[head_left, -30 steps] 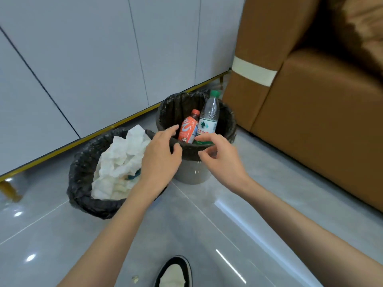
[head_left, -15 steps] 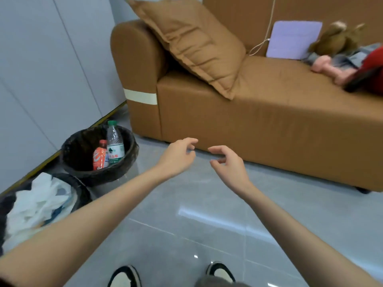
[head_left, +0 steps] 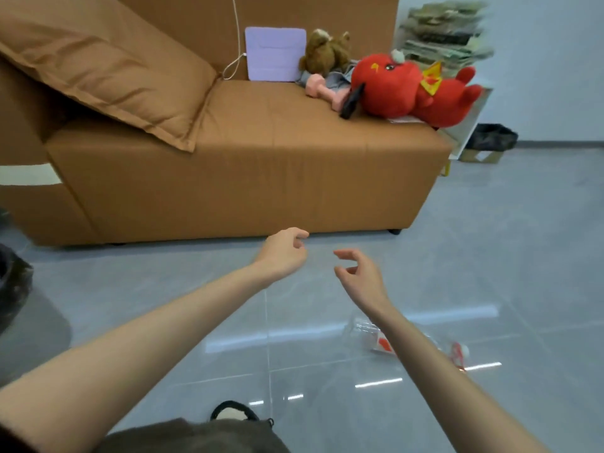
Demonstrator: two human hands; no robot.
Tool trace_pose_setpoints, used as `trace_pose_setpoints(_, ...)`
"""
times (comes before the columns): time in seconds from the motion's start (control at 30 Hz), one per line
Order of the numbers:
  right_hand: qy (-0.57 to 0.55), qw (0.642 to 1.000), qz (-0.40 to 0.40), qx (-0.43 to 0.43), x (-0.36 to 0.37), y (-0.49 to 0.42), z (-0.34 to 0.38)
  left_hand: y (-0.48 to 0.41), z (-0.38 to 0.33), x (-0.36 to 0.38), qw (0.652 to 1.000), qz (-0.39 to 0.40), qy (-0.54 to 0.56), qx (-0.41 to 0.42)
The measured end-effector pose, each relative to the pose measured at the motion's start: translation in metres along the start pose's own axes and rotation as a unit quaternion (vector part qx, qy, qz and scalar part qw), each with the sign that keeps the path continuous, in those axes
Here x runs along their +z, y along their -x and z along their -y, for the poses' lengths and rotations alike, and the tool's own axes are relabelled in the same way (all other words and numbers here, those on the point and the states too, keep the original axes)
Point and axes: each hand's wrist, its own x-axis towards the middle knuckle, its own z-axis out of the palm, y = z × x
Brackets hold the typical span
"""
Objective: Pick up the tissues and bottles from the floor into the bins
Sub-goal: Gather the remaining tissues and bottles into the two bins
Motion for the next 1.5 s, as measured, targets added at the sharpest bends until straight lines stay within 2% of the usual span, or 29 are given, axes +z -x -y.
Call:
trace_pose_setpoints(0.17,0.010,0.997,-0.034,0.063,-0.045,0.021,-0.065,0.000,-0.016,0.075,0.996,0.048,0.074,-0.023)
trace_pose_setpoints(0.27,0.042,0.994,-0.029,0.098,-0.057,0.027,-0.104,0.006,-0.017,0.103,0.992,0.055,0.101,-0.044)
trace_pose_setpoints(0.47,0.164,0.971,0.052,0.166,-0.061,0.024,-0.180,0.026,0.012,0.153,0.992,0.091,0.071,-0.051)
trace_pose_setpoints(0.77,0.368,0.908,0.148,0.136,-0.041,0.003,-0.241,0.036,0.075,0.183,0.986,0.158,-0.037,-0.051)
trace_pose_setpoints(0.87,0.386,0.903,0.149,0.118,-0.025,-0.004,-0.252,0.035,0.083,0.192,0.983,0.170,-0.055,-0.047)
trace_pose_setpoints(0.97,0.409,0.898,0.148,0.059,-0.012,-0.008,-0.258,0.034,0.094,0.196,0.979,0.182,-0.080,-0.041)
trace_pose_setpoints(1.07,0.396,0.901,0.174,0.000,-0.001,-0.006,-0.255,0.035,0.106,0.197,0.975,0.191,-0.100,-0.048)
trace_pose_setpoints(1.2,0.307,0.921,0.237,-0.047,0.017,0.007,-0.244,0.034,0.114,0.196,0.970,0.195,-0.132,-0.053)
trace_pose_setpoints(1.3,0.285,0.927,0.232,-0.079,0.026,0.017,-0.239,0.034,0.114,0.195,0.968,0.188,-0.157,-0.052)
trace_pose_setpoints(1.37,0.312,0.920,0.228,-0.067,0.025,0.018,-0.238,0.035,0.114,0.196,0.968,0.183,-0.166,-0.050)
trace_pose_setpoints(1.5,0.393,0.873,0.287,0.013,0.016,0.019,-0.247,0.036,0.115,0.200,0.966,0.190,-0.171,-0.047)
